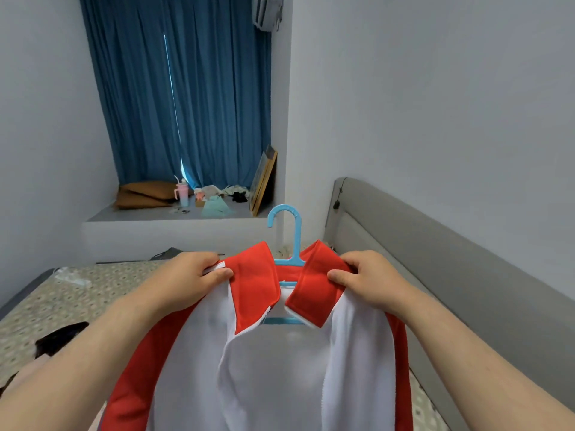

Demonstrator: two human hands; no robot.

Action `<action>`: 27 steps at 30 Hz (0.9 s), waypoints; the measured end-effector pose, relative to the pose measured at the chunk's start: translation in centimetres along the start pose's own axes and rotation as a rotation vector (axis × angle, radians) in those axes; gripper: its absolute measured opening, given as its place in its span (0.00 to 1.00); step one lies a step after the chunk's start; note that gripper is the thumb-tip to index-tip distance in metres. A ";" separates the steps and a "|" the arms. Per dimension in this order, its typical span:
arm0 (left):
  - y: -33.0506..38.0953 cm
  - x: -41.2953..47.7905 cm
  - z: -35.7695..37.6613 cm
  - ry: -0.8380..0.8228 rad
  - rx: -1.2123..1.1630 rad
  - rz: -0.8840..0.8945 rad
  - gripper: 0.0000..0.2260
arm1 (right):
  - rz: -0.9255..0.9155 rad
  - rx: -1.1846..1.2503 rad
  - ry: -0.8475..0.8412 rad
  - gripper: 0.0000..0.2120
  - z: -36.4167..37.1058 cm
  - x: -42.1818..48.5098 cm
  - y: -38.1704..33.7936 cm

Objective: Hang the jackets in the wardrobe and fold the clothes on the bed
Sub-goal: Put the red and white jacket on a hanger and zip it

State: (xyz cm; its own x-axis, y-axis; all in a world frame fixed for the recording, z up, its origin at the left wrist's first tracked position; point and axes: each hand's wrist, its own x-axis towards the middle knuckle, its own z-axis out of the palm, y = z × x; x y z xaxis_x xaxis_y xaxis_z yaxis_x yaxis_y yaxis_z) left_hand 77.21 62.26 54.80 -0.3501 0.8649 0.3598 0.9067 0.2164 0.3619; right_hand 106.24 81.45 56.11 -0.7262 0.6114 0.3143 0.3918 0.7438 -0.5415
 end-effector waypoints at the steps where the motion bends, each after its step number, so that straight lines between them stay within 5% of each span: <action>1: -0.7 0.4 1.4 -0.016 0.000 -0.012 0.19 | 0.030 0.000 -0.012 0.18 1.0 0.6 1.1; 15: -16.8 4.9 27.9 -0.512 -0.173 -0.256 0.13 | 0.477 0.048 -0.405 0.16 23.4 7.8 19.8; 22: -23.1 7.4 41.6 -0.474 -0.093 -0.358 0.16 | 0.559 0.022 -0.436 0.08 35.1 12.6 30.2; 27: -28.0 8.7 51.8 -0.399 -0.012 -0.392 0.18 | 0.477 -0.083 -0.437 0.11 43.9 15.4 38.3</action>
State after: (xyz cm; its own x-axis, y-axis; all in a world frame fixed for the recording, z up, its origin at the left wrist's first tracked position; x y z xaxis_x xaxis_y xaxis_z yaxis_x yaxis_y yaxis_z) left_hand 60.91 87.20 3.30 -0.5421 0.8257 -0.1565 0.7230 0.5531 0.4139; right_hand 85.30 107.49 5.93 -0.6178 0.7263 -0.3014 0.7576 0.4470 -0.4755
